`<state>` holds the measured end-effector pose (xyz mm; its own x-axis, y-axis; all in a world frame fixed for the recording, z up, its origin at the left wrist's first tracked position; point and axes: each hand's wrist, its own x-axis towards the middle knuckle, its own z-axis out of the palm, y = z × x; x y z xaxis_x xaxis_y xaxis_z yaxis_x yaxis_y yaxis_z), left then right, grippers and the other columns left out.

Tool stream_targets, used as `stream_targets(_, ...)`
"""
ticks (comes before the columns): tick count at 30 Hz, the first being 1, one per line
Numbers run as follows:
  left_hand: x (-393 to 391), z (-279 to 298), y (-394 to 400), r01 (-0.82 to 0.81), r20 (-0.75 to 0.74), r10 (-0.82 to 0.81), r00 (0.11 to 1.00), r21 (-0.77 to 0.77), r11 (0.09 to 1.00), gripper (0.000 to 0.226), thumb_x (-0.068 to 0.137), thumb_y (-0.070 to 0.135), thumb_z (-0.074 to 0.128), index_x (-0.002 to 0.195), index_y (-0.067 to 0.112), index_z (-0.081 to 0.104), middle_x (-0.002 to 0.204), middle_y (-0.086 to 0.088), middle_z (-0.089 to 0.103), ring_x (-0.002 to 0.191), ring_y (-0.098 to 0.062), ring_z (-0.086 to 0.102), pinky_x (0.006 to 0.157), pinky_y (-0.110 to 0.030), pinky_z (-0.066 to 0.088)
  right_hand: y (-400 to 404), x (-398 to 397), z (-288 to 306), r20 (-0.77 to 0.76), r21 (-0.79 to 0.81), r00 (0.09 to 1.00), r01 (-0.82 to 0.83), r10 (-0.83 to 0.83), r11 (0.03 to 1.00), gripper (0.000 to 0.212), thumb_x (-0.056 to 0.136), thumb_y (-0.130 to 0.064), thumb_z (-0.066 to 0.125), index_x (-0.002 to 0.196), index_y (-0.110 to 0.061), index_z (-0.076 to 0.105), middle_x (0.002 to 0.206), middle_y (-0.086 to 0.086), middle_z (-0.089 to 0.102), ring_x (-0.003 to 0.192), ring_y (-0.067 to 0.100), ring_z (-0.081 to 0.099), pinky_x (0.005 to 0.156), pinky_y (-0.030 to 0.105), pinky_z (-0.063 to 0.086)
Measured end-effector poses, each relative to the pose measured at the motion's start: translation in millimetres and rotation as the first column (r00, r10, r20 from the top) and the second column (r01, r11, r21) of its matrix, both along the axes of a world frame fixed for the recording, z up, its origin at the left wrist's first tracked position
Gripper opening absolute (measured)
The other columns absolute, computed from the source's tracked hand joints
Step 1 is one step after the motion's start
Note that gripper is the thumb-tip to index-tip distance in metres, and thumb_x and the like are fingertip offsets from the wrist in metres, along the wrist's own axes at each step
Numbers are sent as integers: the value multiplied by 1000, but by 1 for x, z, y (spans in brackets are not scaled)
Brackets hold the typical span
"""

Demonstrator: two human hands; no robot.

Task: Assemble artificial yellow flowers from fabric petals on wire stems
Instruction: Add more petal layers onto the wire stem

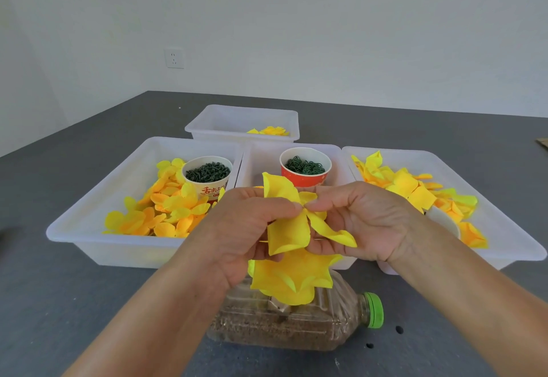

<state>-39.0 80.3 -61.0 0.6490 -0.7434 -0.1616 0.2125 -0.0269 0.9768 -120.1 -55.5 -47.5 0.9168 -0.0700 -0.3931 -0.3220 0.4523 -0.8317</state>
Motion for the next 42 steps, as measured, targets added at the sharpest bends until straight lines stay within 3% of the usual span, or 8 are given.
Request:
stream_targets(5, 1, 0, 2, -1, -22, 0, 1000, -38, 999, 13, 77, 4, 64, 90, 4, 69, 57, -5, 64, 41, -13, 55, 39, -19, 40, 1, 0, 0, 67, -84, 998, 25, -19, 996, 52, 59, -1, 60, 111, -4, 65, 98, 14, 67, 76, 25, 66, 68, 34, 56)
stream_targets(12, 3, 0, 1, 0, 42, 1, 999, -22, 1000, 7, 77, 3, 66, 81, 8, 69, 70, -9, 70, 51, -17, 61, 46, -23, 47, 3, 2, -1, 14, -45, 999, 51, -51, 998, 41, 60, -3, 59, 100, -9, 67, 95, 12, 69, 80, 27, 65, 72, 36, 54)
stream_targets(17, 2, 2, 1, 48, -26, -48, 999, -27, 999, 5, 71, 3, 66, 69, 8, 65, 52, -5, 60, 39, -14, 51, 38, -20, 40, 5, 1, -2, -7, 6, 997, 74, -74, 997, 39, 58, 1, 59, 95, -6, 66, 83, 12, 66, 59, 21, 63, 51, 26, 52)
stream_targets(22, 0, 3, -2, 60, -171, -60, 983, -7, 998, 21, 79, 8, 62, 99, 2, 65, 49, -3, 58, 35, -13, 47, 35, -17, 37, 6, 0, 0, -24, -40, 995, 95, -96, 995, 29, 61, 0, 59, 88, -9, 64, 69, 9, 63, 47, 16, 59, 45, 23, 52)
stream_targets(28, 3, 1, -2, 64, -252, -65, 965, -14, 998, 28, 81, 4, 55, 108, 0, 62, 47, -5, 54, 36, -14, 45, 35, -17, 35, 9, 2, 0, -16, -136, 992, 123, -126, 983, 20, 79, 0, 56, 70, -11, 70, 65, 6, 66, 50, 15, 60, 47, 23, 51)
stream_targets(33, 3, 1, -2, 35, -211, -34, 977, 3, 999, 10, 82, 5, 57, 71, 5, 57, 46, -6, 50, 35, -15, 45, 34, -17, 35, 6, 4, 3, 29, -227, 988, 153, -150, 962, 18, 81, 0, 56, 81, -15, 66, 50, -2, 60, 42, 8, 56, 45, 21, 49)
stream_targets(39, 0, 1, -5, 41, -158, -38, 987, 15, 999, 15, 85, 6, 53, 95, 0, 63, 46, -5, 53, 35, -13, 45, 34, -17, 36, 8, 3, 2, -41, -111, 991, 126, -131, 986, 25, 82, 2, 51, 74, -9, 71, 60, 8, 63, 43, 14, 56, 44, 19, 47)
stream_targets(42, -1, 2, -3, 20, -144, -20, 989, 3, 1000, 8, 85, 5, 55, 85, 2, 62, 45, -5, 53, 34, -13, 45, 34, -17, 36, 8, 1, 2, -2, -149, 988, 153, -155, 977, 17, 84, 0, 54, 81, -10, 68, 62, 6, 65, 46, 14, 60, 44, 21, 50)
